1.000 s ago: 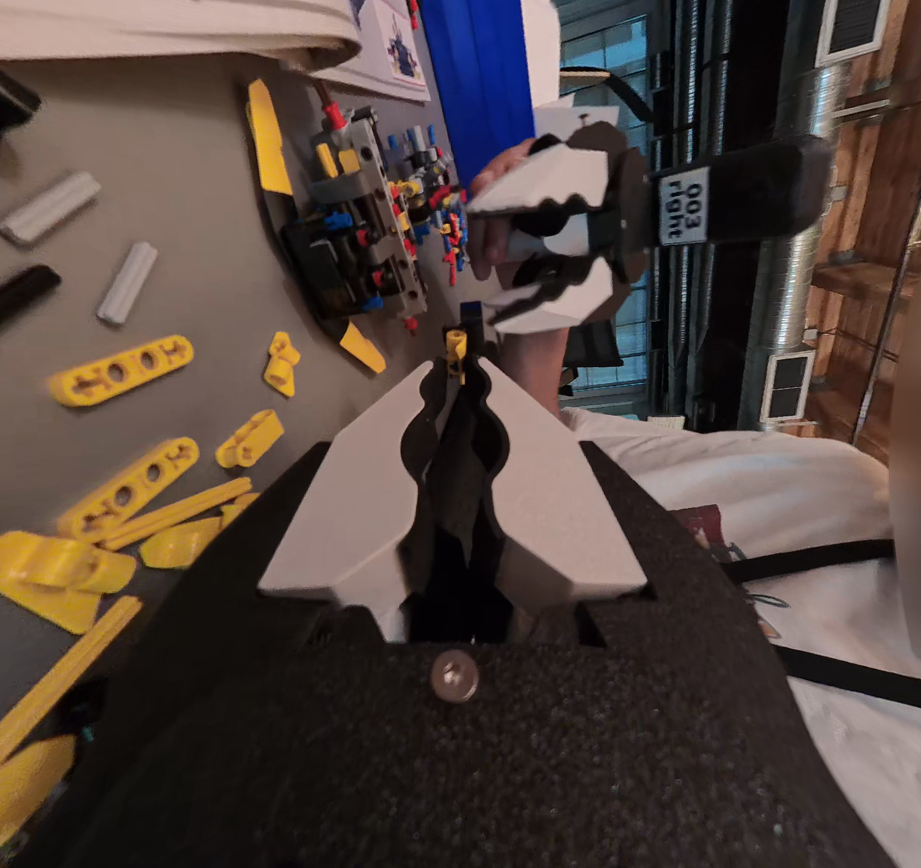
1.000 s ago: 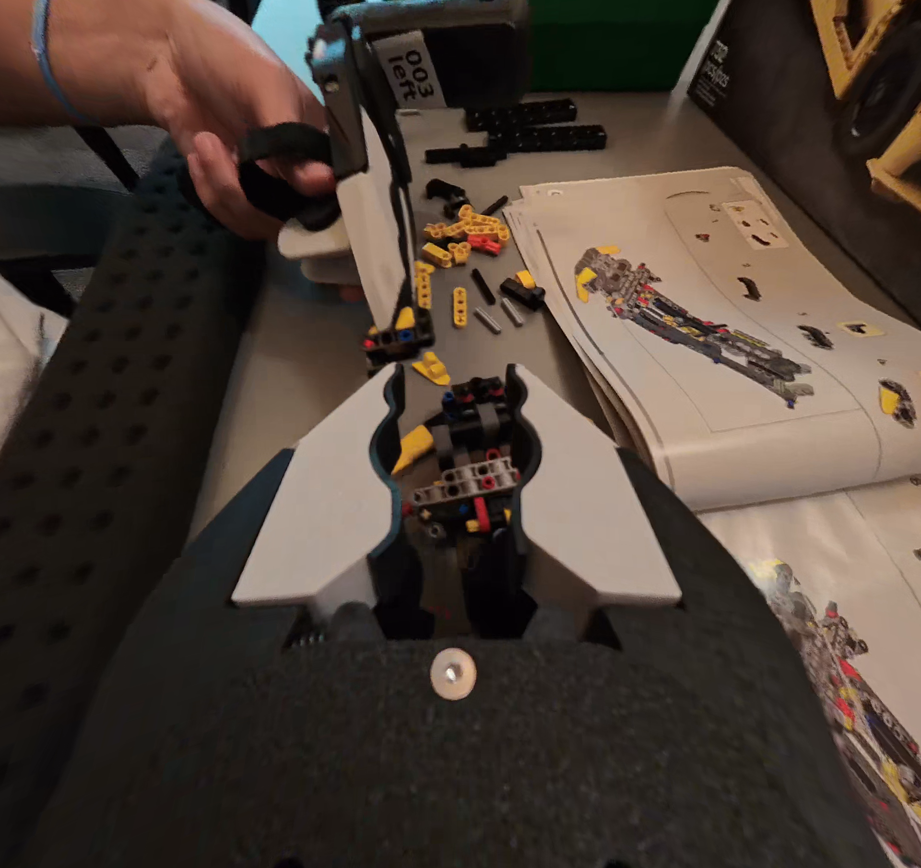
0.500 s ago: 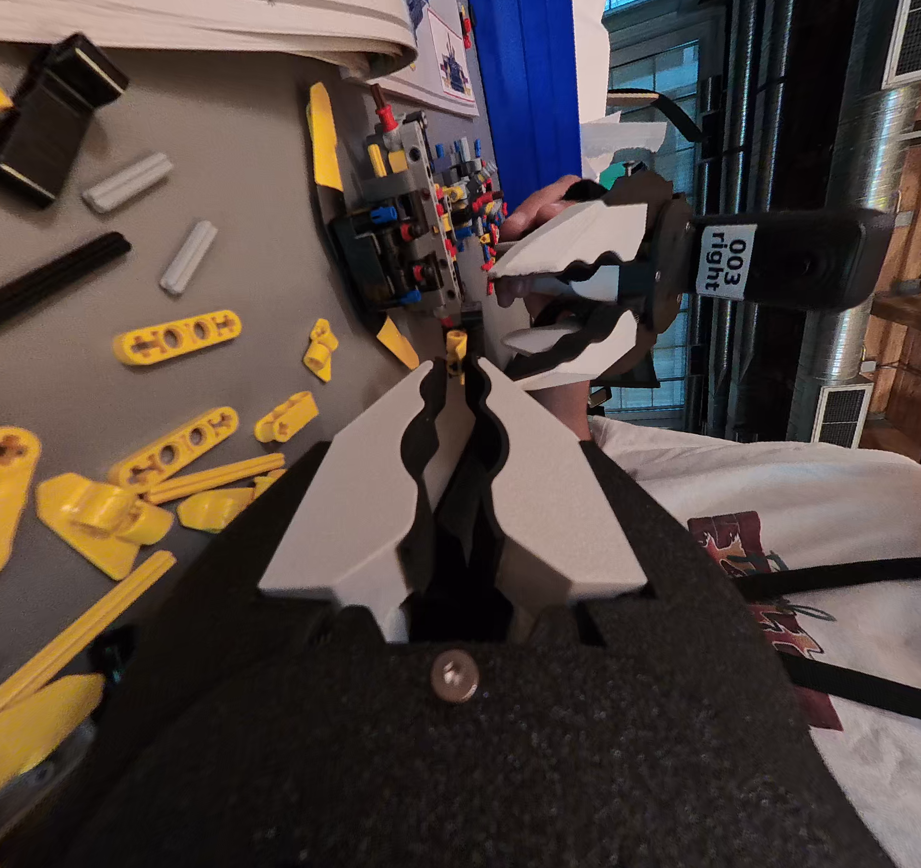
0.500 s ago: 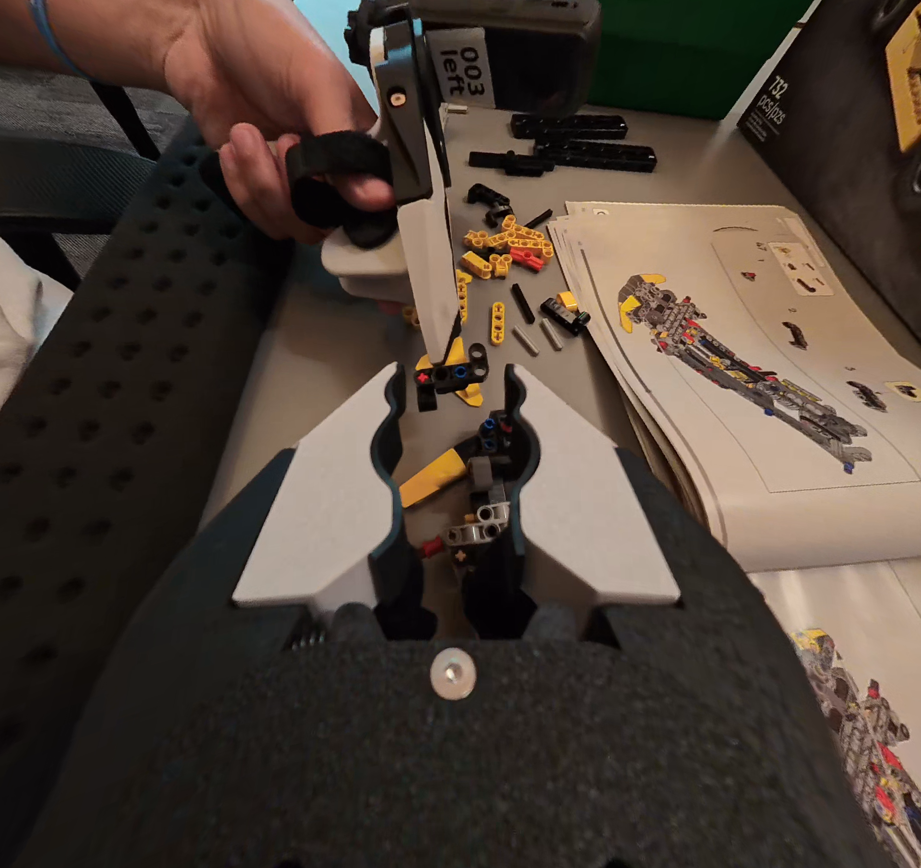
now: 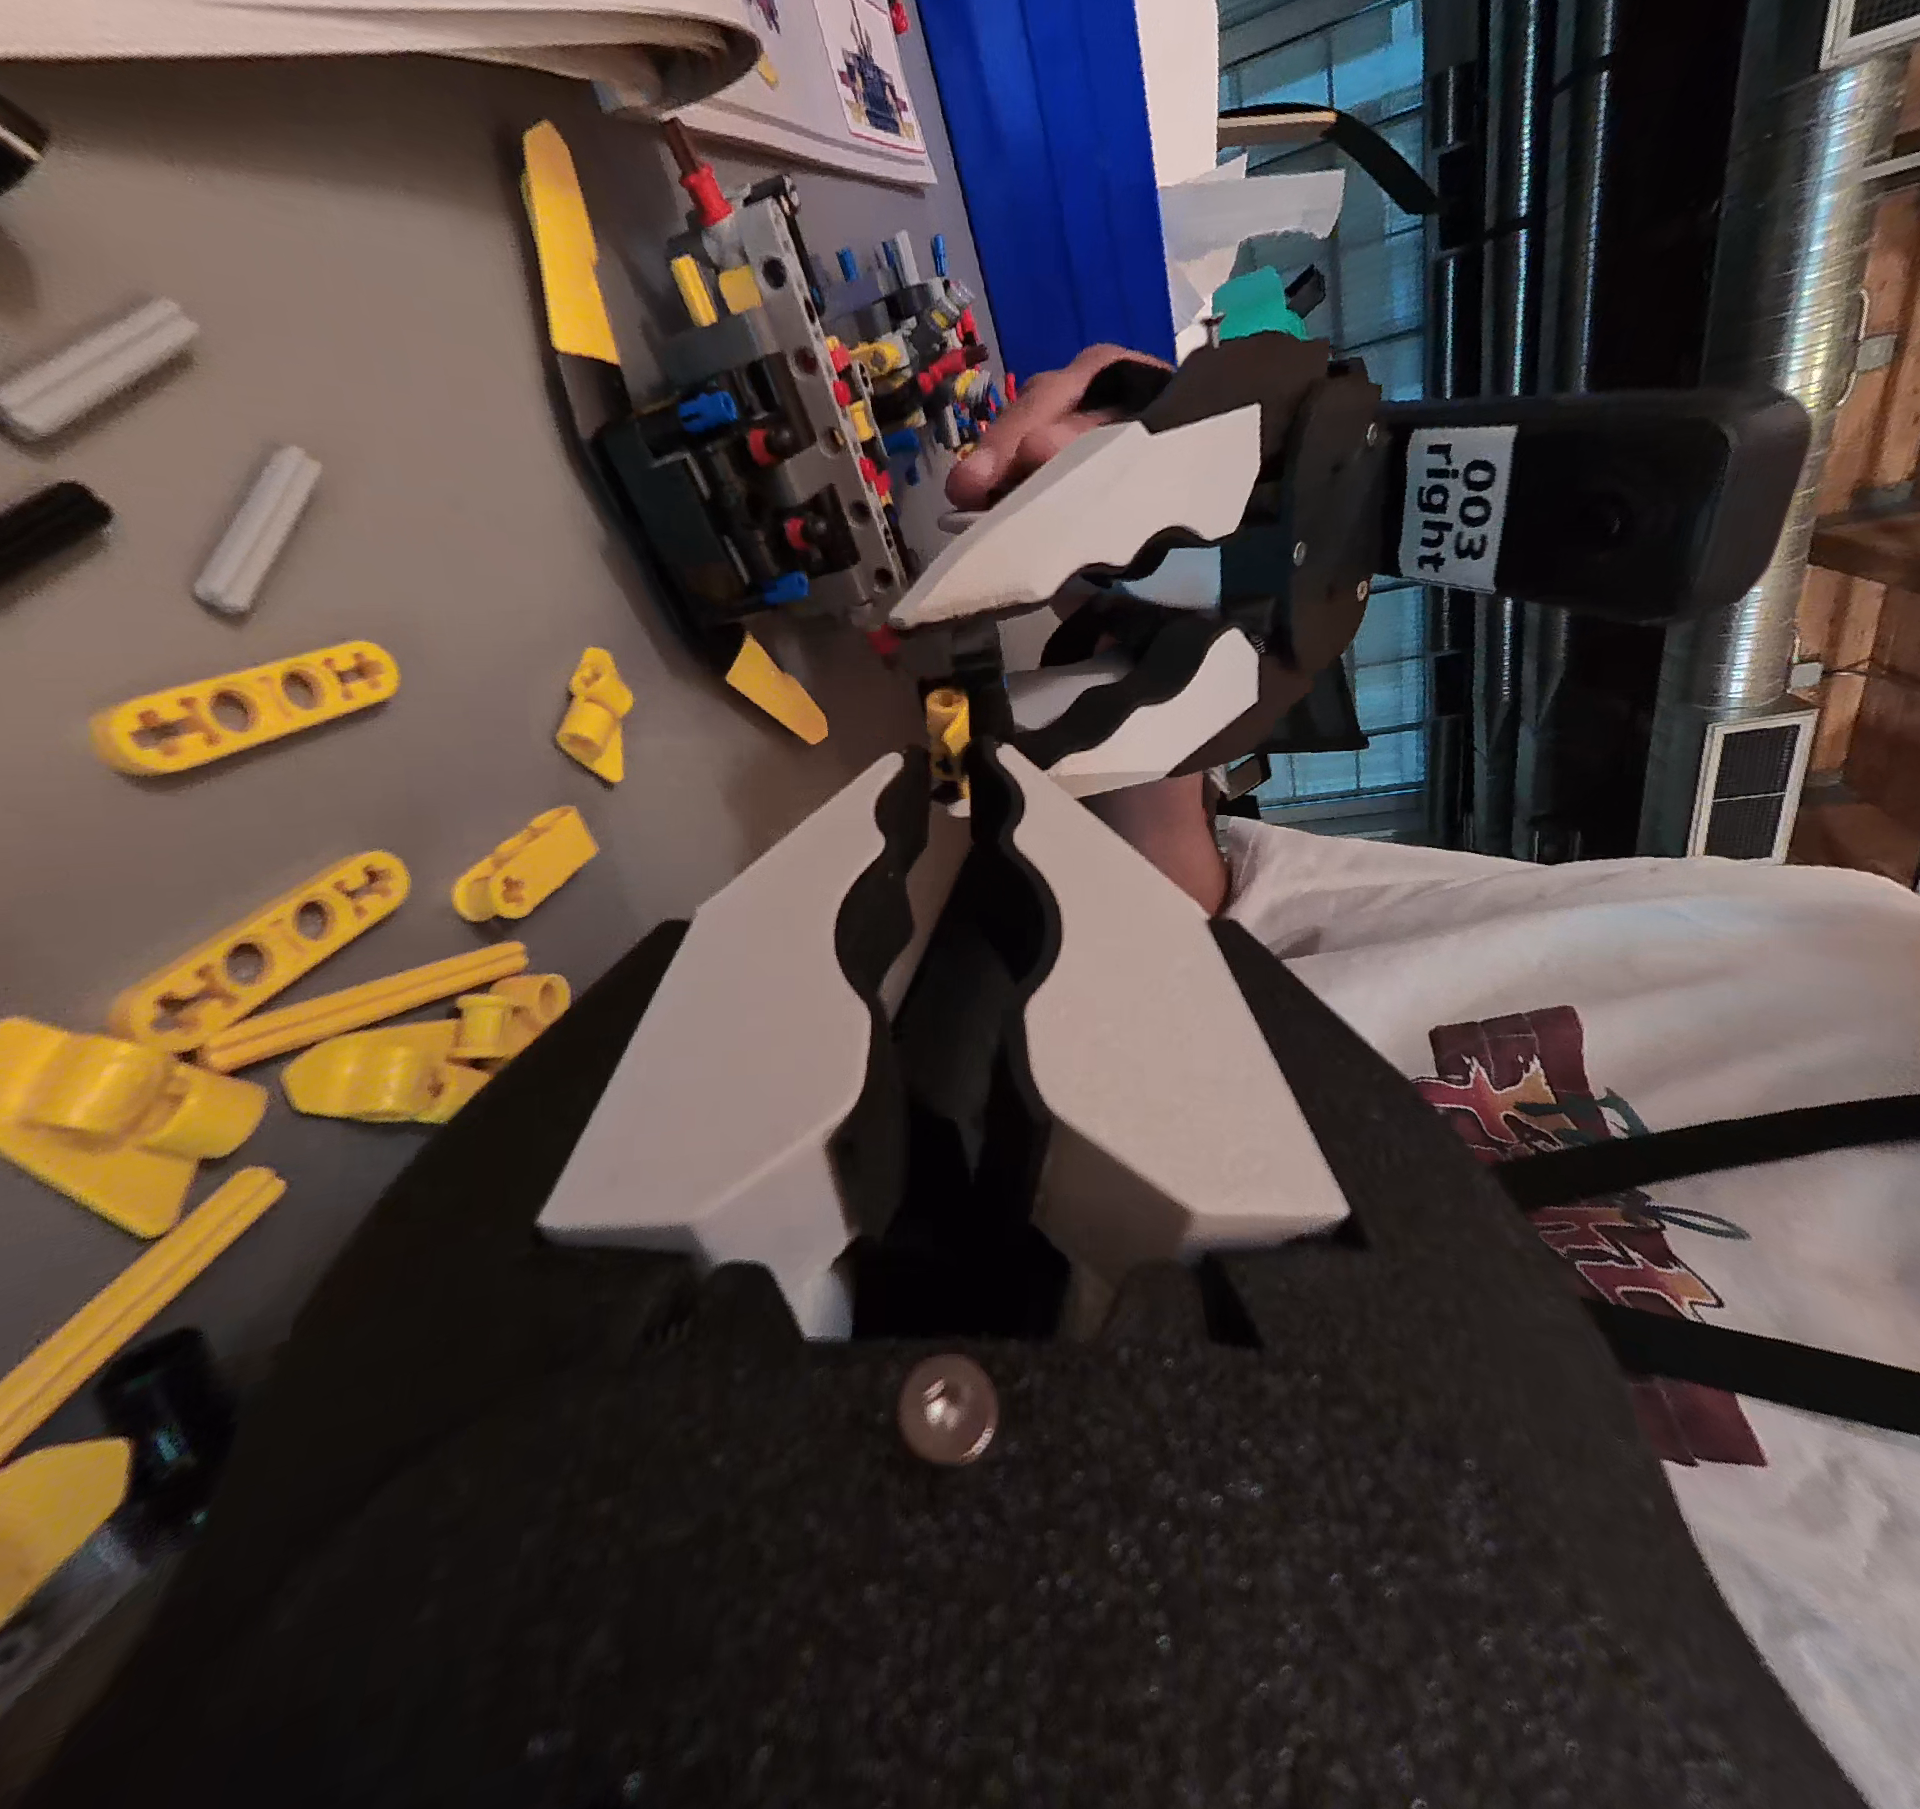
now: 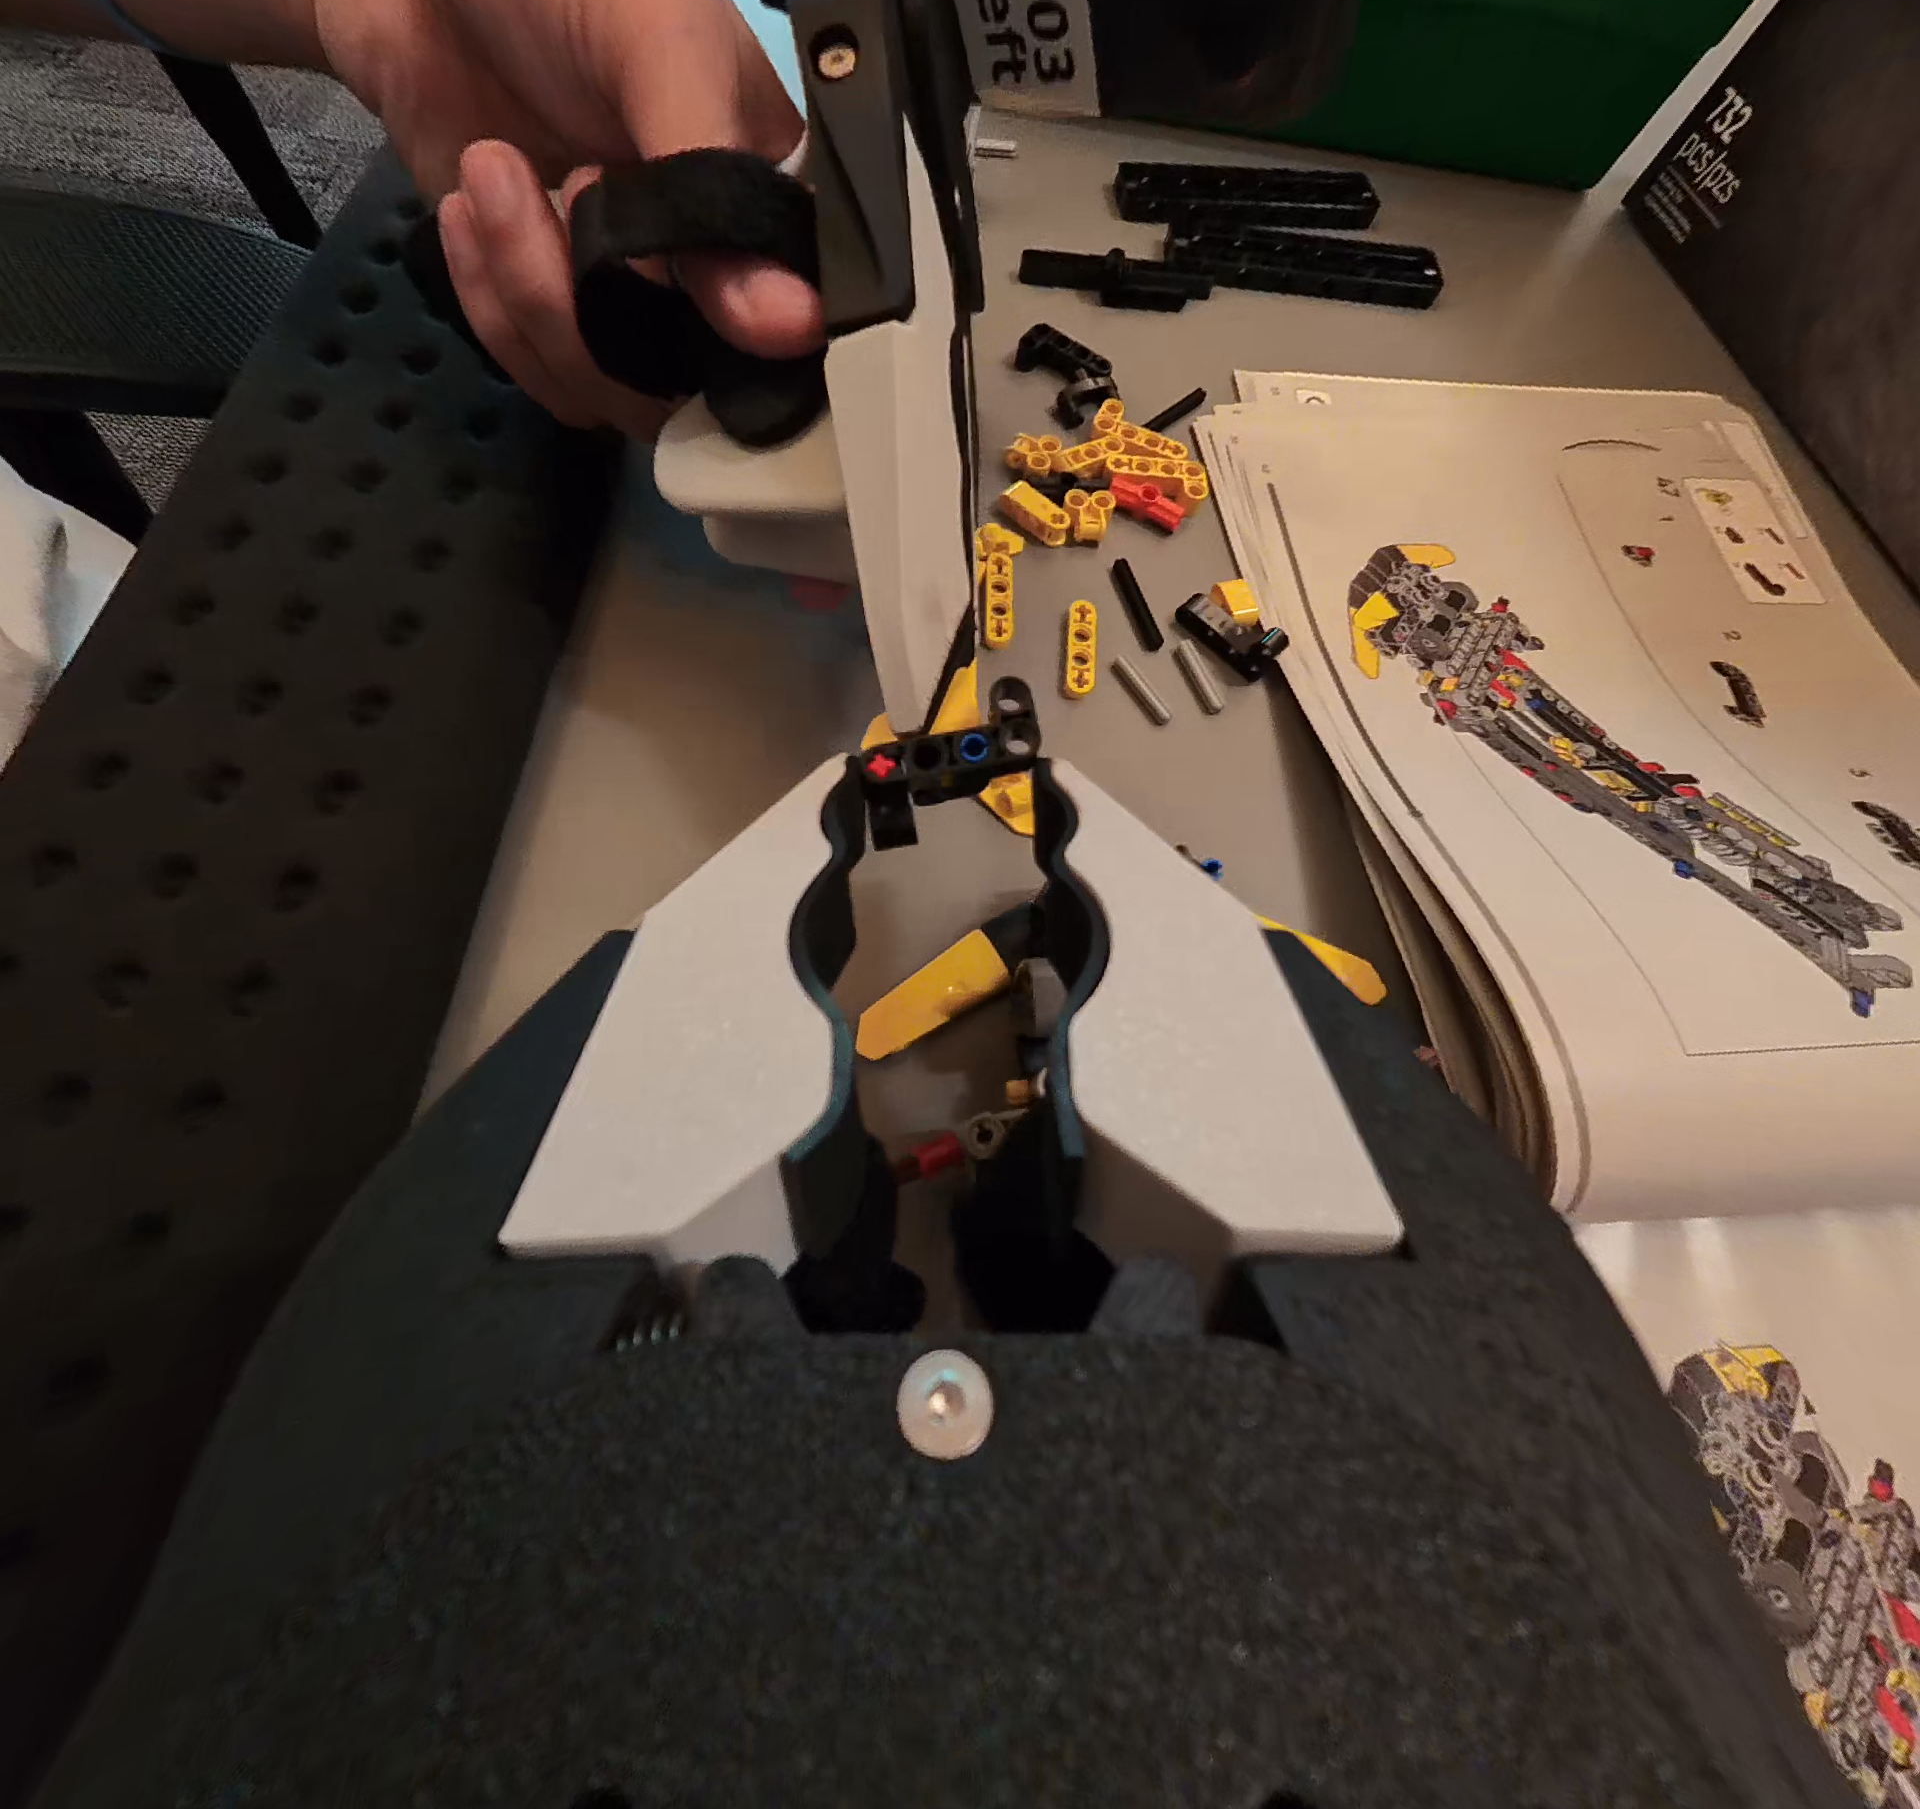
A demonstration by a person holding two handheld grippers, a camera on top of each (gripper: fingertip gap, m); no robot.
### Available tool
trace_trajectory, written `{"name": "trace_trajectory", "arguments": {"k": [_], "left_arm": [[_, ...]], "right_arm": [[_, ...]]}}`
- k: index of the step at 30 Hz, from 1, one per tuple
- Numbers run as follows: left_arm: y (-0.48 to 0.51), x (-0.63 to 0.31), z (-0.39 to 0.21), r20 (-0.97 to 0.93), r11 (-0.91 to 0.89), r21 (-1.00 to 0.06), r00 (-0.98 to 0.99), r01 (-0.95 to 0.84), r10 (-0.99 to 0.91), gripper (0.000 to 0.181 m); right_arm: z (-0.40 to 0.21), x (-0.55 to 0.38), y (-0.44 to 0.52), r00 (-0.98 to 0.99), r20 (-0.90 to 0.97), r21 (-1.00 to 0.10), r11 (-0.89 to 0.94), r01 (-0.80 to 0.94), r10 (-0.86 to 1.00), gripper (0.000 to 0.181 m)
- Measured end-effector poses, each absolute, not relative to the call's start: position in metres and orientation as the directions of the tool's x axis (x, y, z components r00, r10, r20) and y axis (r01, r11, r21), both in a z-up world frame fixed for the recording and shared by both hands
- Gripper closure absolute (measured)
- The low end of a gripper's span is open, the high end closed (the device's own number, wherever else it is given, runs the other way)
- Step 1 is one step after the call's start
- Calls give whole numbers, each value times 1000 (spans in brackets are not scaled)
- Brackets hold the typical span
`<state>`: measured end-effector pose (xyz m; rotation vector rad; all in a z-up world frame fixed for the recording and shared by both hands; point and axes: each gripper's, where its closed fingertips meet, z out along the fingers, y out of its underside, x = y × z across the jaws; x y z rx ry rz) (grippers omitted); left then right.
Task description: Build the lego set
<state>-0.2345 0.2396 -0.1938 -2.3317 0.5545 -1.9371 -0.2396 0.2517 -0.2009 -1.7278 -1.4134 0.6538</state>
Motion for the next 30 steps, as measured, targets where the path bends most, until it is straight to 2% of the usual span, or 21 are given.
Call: {"name": "trace_trajectory", "arguments": {"k": [4, 8, 13, 18, 19, 20, 25, 30], "left_arm": [[238, -235, -192, 948, -937, -261, 122, -231, -294, 176], [231, -233, -193, 934, -915, -294, 119, -275, -336, 170], [231, -225, -194, 929, -913, -304, 126, -273, -347, 180], [222, -213, -197, 896, -869, -355, 139, -345, -422, 181], [221, -211, -198, 893, -865, -358, 142, -352, -427, 181], [221, -210, -198, 892, -863, -359, 143, -355, -429, 181], [225, -209, -202, 870, -851, -373, 181, -371, -460, 181], [229, -211, -203, 890, -872, -335, 184, -357, -417, 181]], "right_arm": [[-201, -238, 249, 248, 62, -825, -90, 558, 967, 151], [-202, -233, 250, 268, 72, -810, -100, 578, 961, 151], [-205, -223, 243, 313, 61, -802, -140, 581, 948, 151], [-206, -211, 234, 376, 86, -820, -149, 553, 923, 152], [-205, -207, 232, 387, 81, -824, -157, 544, 918, 165], [-204, -205, 232, 401, 88, -828, -156, 538, 912, 167], [-209, -204, 235, 418, 80, -822, -177, 542, 905, 167], [-206, -206, 239, 445, 62, -832, -200, 517, 893, 166]]}}
